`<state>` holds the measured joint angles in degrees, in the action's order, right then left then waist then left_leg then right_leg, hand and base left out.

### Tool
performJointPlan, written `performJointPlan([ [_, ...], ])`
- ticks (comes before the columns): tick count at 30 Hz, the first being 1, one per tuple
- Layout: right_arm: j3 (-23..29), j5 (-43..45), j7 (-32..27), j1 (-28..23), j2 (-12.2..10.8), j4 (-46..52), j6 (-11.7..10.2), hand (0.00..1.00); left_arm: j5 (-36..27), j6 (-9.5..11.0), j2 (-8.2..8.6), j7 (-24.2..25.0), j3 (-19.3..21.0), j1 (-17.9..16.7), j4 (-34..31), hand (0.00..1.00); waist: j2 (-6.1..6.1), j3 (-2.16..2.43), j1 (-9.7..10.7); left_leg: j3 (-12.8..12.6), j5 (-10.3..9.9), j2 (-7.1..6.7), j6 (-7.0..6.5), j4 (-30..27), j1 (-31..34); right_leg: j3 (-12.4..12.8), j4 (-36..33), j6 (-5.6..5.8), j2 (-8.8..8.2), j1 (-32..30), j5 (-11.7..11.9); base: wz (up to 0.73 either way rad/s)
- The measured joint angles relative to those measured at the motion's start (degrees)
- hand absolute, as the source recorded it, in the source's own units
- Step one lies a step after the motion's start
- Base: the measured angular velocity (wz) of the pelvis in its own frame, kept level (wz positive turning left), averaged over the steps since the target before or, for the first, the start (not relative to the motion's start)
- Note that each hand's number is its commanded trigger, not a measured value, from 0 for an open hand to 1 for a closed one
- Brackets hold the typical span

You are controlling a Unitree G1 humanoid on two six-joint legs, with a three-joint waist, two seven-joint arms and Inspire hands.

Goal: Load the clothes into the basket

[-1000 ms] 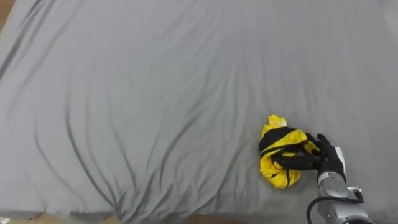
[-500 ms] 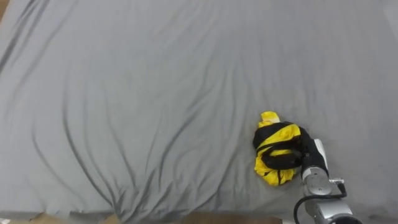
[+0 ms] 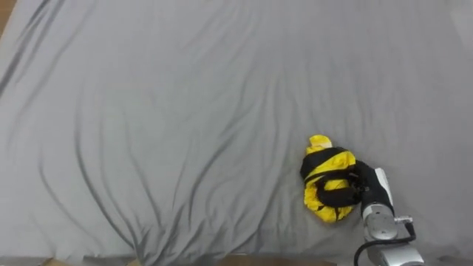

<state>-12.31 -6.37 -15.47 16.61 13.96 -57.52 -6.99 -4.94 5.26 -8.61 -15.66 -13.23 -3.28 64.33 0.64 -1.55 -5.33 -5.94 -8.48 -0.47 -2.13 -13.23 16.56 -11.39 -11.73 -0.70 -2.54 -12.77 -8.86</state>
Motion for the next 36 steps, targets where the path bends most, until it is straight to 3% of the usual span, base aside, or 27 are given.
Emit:
performJointPlan([
  [5, -0.61, 0.06, 0.96, -0.40, -0.37, -0.01, 0.14, 1.00, 0.02, 0.03, 0.00, -0.13, 0.04, -0.11, -0.24, 0.00, 0.08, 0.35, -0.48, 0.13, 0.10, 0.16, 0.17, -0.02, 0.06, -0.71, 0.01, -0.10, 0.12, 0.02, 0.06, 0.01],
  [7, -0.82, 0.13, 1.06, -1.08, -0.61, -0.01, 0.13, 1.00, 0.05, 0.09, 0.02, -0.13, 0.08, -0.12, -0.31, 0.00, 0.11, 0.81, -1.41, 0.30, 0.11, 0.16, 0.17, 0.00, 0.10, -1.68, 0.03, -0.10, 0.04, 0.08, 0.06, 0.05],
  [12, -1.19, 0.37, 3.88, -2.00, -1.87, -0.36, 0.15, 1.00, 0.02, 0.15, 0.06, -0.13, 0.48, -0.36, -0.23, 0.00, 0.34, 1.04, -1.59, 1.08, 0.12, 0.02, 0.18, 0.00, -0.22, -3.33, 0.13, -0.10, -0.17, 0.78, 0.06, 0.09],
  [15, -1.59, 0.27, 5.73, -2.31, -3.08, -1.00, 0.14, 1.00, -0.01, 0.50, 0.21, -0.08, 0.74, -0.35, -0.21, 0.00, 0.36, 1.02, -1.60, 1.41, 0.22, -0.16, 0.03, 0.01, -0.20, -3.38, 0.15, -0.10, -0.34, 0.78, 0.06, 0.00],
  [20, -1.54, 0.32, 6.90, -2.22, -3.07, -1.47, 0.14, 1.00, -1.28, 1.24, 0.20, 0.75, 1.03, -0.39, 0.06, 0.00, 0.66, 0.83, -1.79, 1.48, 0.50, -0.25, -0.15, 0.01, -0.21, -3.52, 0.08, -0.07, -0.56, 0.86, 0.08, 0.00],
  [22, -1.54, 0.33, 7.63, -2.29, -3.09, -1.56, 0.14, 1.00, -1.88, 1.28, 0.12, 1.12, 1.89, -0.67, 0.21, 0.00, 0.99, 0.54, -1.78, 1.56, 0.57, -0.23, -0.13, 0.05, -0.20, -3.58, 0.08, -0.08, -0.54, 0.88, 0.08, 0.00],
  [27, -1.44, -1.10, 8.86, -2.33, -2.81, -1.11, 0.23, 1.00, -2.34, 1.30, -0.20, 1.32, 1.90, -2.00, -0.03, 0.00, 1.05, 0.48, -1.18, 1.93, 0.56, -0.25, -0.13, 0.53, -0.37, -3.62, 0.13, -0.04, -0.51, 0.99, 0.10, 0.03],
  [31, 0.51, -0.92, 9.39, -4.94, -2.35, 5.34, 0.49, 1.00, -1.79, 1.31, -0.35, 1.51, 3.61, -2.46, -0.15, 0.00, 1.26, 0.41, -0.05, 1.14, 0.57, -0.28, -0.12, 1.44, -1.81, -3.48, 0.38, 0.11, -0.61, 1.91, 0.01, -0.02],
  [36, 3.47, -1.08, 10.36, -8.82, -2.04, 13.85, 0.39, 1.00, -1.72, 1.37, -0.43, 1.32, 5.07, -3.52, -0.51, 0.00, 1.94, 0.35, 2.82, 0.68, 0.55, -0.45, -0.11, 3.30, -7.44, -2.50, 2.22, 0.46, -0.67, 7.39, -0.20, -0.01],
])
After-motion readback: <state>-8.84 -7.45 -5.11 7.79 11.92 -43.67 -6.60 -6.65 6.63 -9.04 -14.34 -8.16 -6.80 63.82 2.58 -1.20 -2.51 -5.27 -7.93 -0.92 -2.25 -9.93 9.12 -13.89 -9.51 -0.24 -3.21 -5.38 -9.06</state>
